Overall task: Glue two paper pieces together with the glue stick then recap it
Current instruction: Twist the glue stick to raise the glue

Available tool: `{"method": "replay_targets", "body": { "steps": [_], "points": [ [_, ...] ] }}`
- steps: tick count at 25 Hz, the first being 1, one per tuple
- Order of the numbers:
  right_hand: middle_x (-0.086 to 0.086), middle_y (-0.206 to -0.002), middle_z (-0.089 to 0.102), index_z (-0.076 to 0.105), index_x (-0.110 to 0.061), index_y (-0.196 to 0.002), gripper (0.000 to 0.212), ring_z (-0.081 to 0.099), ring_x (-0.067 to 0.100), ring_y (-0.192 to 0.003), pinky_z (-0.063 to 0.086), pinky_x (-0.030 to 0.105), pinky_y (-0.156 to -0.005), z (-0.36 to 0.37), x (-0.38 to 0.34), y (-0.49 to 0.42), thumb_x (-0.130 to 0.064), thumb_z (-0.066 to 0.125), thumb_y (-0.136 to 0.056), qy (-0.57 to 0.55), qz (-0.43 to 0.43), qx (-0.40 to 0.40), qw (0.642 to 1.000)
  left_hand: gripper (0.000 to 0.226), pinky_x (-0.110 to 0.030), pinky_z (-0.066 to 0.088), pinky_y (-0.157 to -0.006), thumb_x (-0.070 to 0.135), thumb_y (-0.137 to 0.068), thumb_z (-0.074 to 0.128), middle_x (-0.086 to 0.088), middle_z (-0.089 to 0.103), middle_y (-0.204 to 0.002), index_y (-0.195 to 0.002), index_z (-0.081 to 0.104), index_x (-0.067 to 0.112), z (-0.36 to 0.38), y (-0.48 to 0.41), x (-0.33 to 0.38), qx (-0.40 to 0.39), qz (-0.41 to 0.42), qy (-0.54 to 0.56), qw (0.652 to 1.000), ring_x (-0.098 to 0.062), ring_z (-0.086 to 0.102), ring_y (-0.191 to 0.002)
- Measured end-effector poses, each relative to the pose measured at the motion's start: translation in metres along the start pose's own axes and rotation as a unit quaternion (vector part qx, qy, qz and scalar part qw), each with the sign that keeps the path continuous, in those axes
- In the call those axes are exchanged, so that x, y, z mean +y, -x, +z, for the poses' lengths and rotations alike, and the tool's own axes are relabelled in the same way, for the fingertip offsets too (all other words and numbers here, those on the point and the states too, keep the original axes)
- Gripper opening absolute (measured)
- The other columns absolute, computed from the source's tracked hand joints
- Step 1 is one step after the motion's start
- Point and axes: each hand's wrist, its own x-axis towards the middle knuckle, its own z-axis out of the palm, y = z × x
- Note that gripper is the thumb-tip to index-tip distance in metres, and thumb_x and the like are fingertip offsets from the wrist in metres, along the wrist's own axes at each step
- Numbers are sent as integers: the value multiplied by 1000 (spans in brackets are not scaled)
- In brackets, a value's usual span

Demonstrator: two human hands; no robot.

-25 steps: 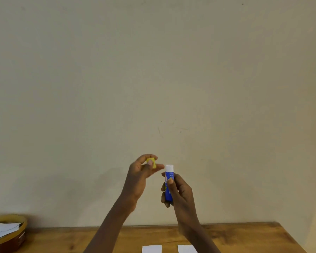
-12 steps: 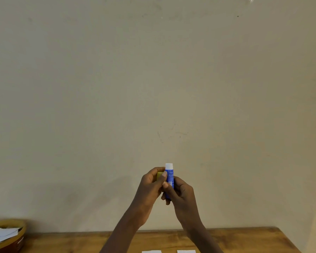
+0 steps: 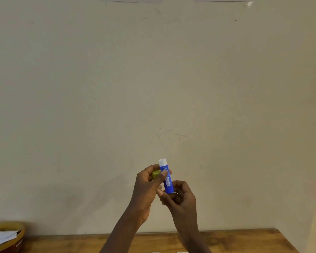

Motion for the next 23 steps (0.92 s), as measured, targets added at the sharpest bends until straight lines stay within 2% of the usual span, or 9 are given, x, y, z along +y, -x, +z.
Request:
{"method": "replay_targets", "body": {
  "steps": [3,8,10,12,14,16,18,21,23],
  "points": [
    [1,-62,65,59,-10,-83,5,63,13,-49,50,14,-46,2,-1,3,-13,61,-79,-20,9,40,999,12,-35,51,-82,13,-85,52,-7,67,-96,-86,57,24,4,-1,-1,5,16,0,1000,-28,63,-95],
    [-2,-46,64,57,-5,-73,42,57,12,-38,48,18,-40,-1,-4,5,-23,27,-95,-125,138,-46,981,12,-20,54,-72,13,-84,52,-4,68,-95,-90,59,21,5,1,-8,1,6,10,1000,-24,63,-92],
    [1,-56,65,56,-9,-77,33,58,11,-40,49,17,-41,-2,-6,5,-21,31,-95,-113,121,-42,985,15,-20,54,-73,14,-84,53,-5,68,-96,-97,60,15,5,1,-10,-1,1,10,1000,-24,63,-93],
    [2,-69,62,53,-17,-83,5,60,8,-46,50,13,-47,-2,-5,5,-17,51,-87,-33,41,11,999,25,-28,53,-78,14,-84,53,-12,66,-105,-107,57,6,8,0,-9,10,-1,1,1000,-29,62,-99],
    [2,-66,62,53,-20,-80,8,60,7,-48,49,11,-48,-1,-3,4,-14,57,-83,14,-2,47,999,24,-30,52,-79,13,-84,54,-17,64,-110,-106,56,6,11,-1,-7,17,3,-3,1000,-32,61,-102],
    [1,-59,63,56,-14,-78,16,60,10,-45,48,14,-45,-1,-5,3,-16,44,-89,-28,28,19,999,19,-25,52,-76,12,-85,53,-17,64,-111,-103,56,9,12,-3,-5,21,13,-20,999,-31,60,-101],
    [-2,-58,64,57,-8,-82,28,60,11,-44,49,15,-45,-1,-5,2,-20,34,-92,-66,67,-19,995,20,-30,50,-81,12,-85,52,-16,63,-112,-104,55,8,11,-3,-5,25,11,-22,999,-31,60,-101],
    [-3,-77,61,52,-15,-91,7,62,13,-55,50,10,-51,1,-1,3,-18,53,-85,1,18,22,1000,26,-36,48,-87,13,-84,53,-18,63,-114,-110,54,4,9,-4,-6,29,2,-20,999,-32,60,-103],
    [-3,-75,60,51,-23,-84,16,61,15,-58,49,7,-55,2,2,5,-15,63,-78,58,-22,58,996,25,-36,48,-86,12,-85,53,-17,63,-113,-109,54,6,9,-4,-7,29,5,-18,999,-32,60,-103]
  ]
}}
